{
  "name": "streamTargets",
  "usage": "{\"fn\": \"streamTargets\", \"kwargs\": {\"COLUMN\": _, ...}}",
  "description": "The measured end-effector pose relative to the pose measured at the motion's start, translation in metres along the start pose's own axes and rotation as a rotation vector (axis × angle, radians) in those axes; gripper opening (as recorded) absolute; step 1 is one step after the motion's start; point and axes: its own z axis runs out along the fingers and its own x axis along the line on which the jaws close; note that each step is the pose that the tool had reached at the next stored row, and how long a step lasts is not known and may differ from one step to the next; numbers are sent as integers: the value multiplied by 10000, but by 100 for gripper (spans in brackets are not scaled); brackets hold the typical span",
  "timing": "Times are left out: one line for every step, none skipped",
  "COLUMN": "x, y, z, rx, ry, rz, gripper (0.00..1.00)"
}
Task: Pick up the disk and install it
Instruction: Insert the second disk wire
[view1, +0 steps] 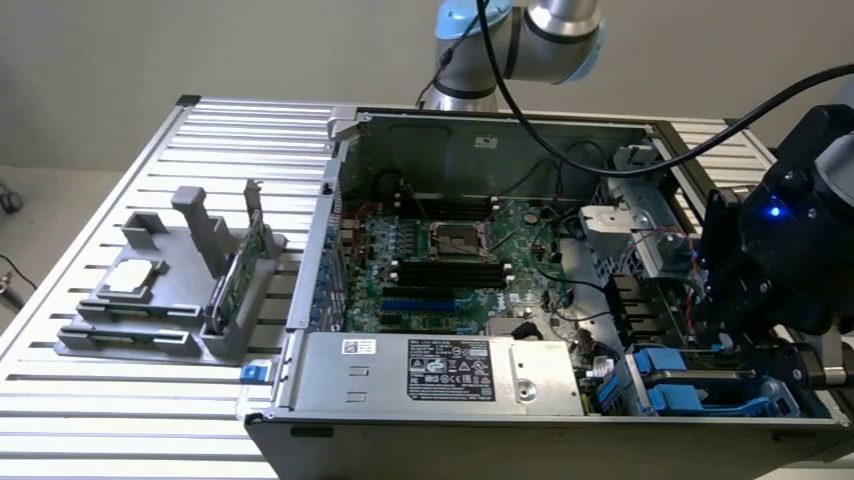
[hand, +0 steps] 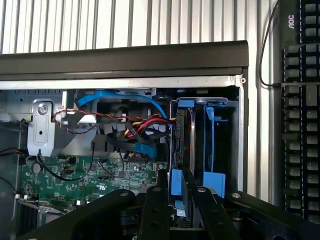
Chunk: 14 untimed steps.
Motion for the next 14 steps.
{"fn": "streamTargets", "kwargs": {"x": 7, "y": 0, "z": 2, "rx": -2, "ry": 2, "rz": -1, "gripper": 26}}
{"fn": "streamTargets", "kwargs": {"x": 17, "y": 0, "z": 6, "rx": -3, "ry": 4, "rz": -1, "gripper": 26}}
{"fn": "streamTargets", "kwargs": {"x": 47, "y": -1, "z": 11, "rx": -4, "ry": 3, "rz": 1, "gripper": 26}}
{"fn": "streamTargets", "kwargs": {"x": 80, "y": -1, "z": 17, "rx": -4, "ry": -6, "rz": -2, "gripper": 26}}
{"fn": "streamTargets", "kwargs": {"x": 113, "y": -2, "z": 24, "rx": -3, "ry": -26, "rz": -4, "gripper": 26}}
{"fn": "streamTargets", "kwargs": {"x": 150, "y": -2, "z": 29, "rx": -2, "ry": -52, "rz": -9, "gripper": 26}}
{"fn": "streamTargets", "kwargs": {"x": 185, "y": -2, "z": 33, "rx": -2, "ry": -81, "rz": -14, "gripper": 26}}
{"fn": "streamTargets", "kwargs": {"x": 218, "y": -2, "z": 36, "rx": -1, "ry": -123, "rz": -20, "gripper": 26}}
{"fn": "streamTargets", "kwargs": {"x": 245, "y": 1, "z": 34, "rx": 0, "ry": -185, "rz": -31, "gripper": 26}}
{"fn": "streamTargets", "kwargs": {"x": 257, "y": 7, "z": 30, "rx": 1, "ry": -252, "rz": -43, "gripper": 26}}
{"fn": "streamTargets", "kwargs": {"x": 261, "y": 14, "z": 27, "rx": 2, "ry": -316, "rz": -52, "gripper": 26}}
{"fn": "streamTargets", "kwargs": {"x": 264, "y": 25, "z": 25, "rx": 3, "ry": -382, "rz": -62, "gripper": 26}}
{"fn": "streamTargets", "kwargs": {"x": 266, "y": 33, "z": 27, "rx": 5, "ry": -443, "rz": -72, "gripper": 26}}
{"fn": "streamTargets", "kwargs": {"x": 269, "y": 43, "z": 29, "rx": 6, "ry": -498, "rz": -81, "gripper": 26}}
